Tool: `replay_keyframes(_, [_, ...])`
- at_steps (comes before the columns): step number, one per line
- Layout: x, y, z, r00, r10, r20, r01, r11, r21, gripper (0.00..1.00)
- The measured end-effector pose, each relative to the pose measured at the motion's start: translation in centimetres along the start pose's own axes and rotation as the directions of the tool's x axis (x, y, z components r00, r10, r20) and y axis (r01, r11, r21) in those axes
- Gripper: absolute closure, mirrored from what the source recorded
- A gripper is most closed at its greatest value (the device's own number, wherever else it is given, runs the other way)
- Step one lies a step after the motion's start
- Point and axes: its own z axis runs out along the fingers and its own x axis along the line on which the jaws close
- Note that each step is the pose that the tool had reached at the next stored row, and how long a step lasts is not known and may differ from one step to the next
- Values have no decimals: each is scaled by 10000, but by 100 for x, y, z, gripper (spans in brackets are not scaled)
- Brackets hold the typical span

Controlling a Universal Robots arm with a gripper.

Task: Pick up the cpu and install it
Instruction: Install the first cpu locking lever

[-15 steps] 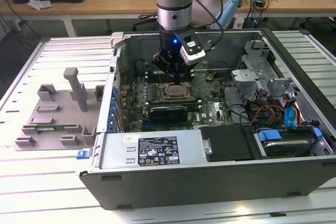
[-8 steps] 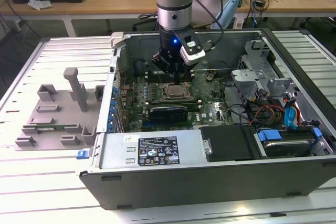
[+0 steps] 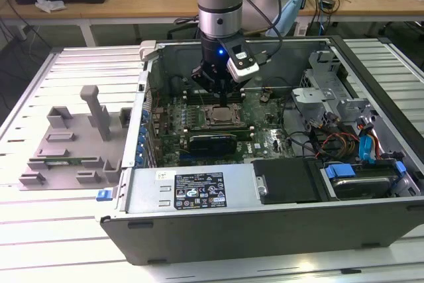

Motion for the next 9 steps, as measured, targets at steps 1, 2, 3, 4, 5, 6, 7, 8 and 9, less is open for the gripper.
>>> replay_keyframes(1, [14, -1, 0, 10000, -1, 1, 1, 10000, -2, 89])
replay_keyframes(2, [26, -3, -1, 10000, -1, 1, 1, 10000, -2, 89])
replay_keyframes(3, [47, -5, -2, 10000, -1, 1, 1, 10000, -2, 89])
replay_keyframes(4, [79, -8, -4, 10000, 1, 1, -1, 10000, -2, 89])
replay_keyframes(5, [120, -12, -7, 10000, 1, 1, -1, 10000, -3, 89])
replay_keyframes(6, [154, -16, -9, 10000, -1, 1, 1, 10000, -5, 89])
replay_keyframes(7, [172, -18, -10, 10000, -2, 1, 2, 10000, -5, 89])
replay_keyframes(8, [196, -20, -12, 10000, 0, 2, 0, 10000, -5, 89])
replay_keyframes(9, [230, -23, -14, 10000, 1, 4, -1, 10000, -5, 89])
